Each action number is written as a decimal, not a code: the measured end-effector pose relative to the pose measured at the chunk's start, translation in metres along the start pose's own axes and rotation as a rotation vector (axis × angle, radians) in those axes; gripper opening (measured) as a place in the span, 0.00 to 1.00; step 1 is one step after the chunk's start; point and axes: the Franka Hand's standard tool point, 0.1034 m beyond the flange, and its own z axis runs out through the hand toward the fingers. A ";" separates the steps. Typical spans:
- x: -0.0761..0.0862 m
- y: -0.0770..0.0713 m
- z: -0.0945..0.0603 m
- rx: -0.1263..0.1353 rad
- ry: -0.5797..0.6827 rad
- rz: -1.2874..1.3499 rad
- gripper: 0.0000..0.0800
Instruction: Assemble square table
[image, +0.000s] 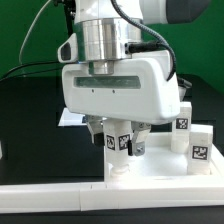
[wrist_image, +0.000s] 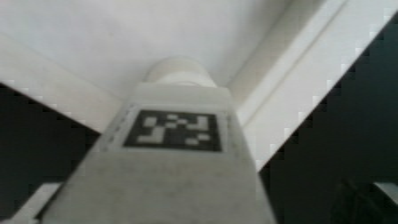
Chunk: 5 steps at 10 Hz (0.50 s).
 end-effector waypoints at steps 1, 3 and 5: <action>0.001 -0.004 -0.010 0.004 -0.003 -0.214 0.81; 0.003 0.003 -0.024 0.008 -0.045 -0.511 0.81; 0.003 0.007 -0.024 0.009 -0.052 -0.685 0.81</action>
Offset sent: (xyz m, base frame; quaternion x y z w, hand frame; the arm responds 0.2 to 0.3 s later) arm -0.0382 0.0138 0.0012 0.0498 -0.1027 -0.4232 0.8988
